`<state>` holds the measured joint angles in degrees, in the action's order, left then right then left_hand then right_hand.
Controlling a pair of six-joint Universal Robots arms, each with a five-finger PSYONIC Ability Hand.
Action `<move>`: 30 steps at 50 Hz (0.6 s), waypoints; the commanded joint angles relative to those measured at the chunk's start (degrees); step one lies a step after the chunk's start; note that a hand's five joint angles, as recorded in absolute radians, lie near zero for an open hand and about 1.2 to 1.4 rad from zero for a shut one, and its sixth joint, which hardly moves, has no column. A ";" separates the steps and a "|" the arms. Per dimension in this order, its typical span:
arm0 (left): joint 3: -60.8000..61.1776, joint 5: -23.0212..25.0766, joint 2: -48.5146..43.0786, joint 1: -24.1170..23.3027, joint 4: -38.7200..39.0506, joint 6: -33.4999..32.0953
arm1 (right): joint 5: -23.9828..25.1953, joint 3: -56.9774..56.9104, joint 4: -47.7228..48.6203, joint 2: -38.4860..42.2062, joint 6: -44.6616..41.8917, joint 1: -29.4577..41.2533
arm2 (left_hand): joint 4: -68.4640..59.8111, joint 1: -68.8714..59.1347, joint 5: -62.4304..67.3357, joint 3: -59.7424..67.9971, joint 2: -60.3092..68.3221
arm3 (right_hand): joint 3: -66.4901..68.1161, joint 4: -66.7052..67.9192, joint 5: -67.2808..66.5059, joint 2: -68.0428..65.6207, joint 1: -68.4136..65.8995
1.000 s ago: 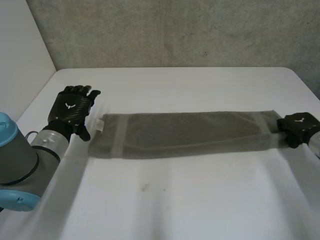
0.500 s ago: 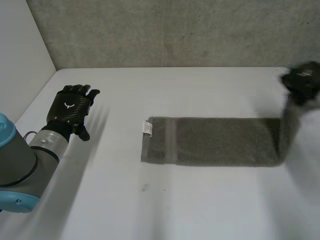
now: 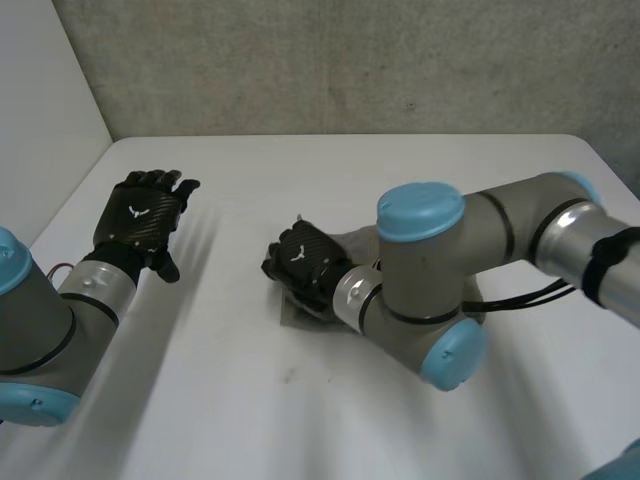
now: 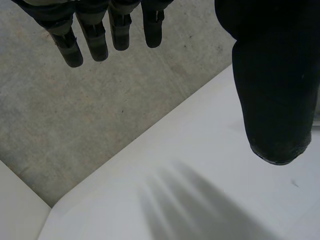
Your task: Fold the towel.
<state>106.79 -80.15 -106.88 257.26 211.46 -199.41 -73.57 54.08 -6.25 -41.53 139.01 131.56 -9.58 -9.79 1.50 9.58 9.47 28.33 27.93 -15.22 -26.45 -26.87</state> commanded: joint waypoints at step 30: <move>0.79 -0.18 0.00 -1.93 0.09 -0.10 | 3.96 38.03 14.95 -20.17 4.69 -30.93 | -0.42 -0.21 -1.50 0.42 0.53 | 51.67 52.07 -54.78 -53.55 -53.13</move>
<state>107.35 -80.28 -107.18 255.36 211.52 -199.51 -68.10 95.26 7.65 -61.27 143.81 99.83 -9.58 -9.79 1.50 9.58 9.47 75.09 75.38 -65.45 -74.04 -73.60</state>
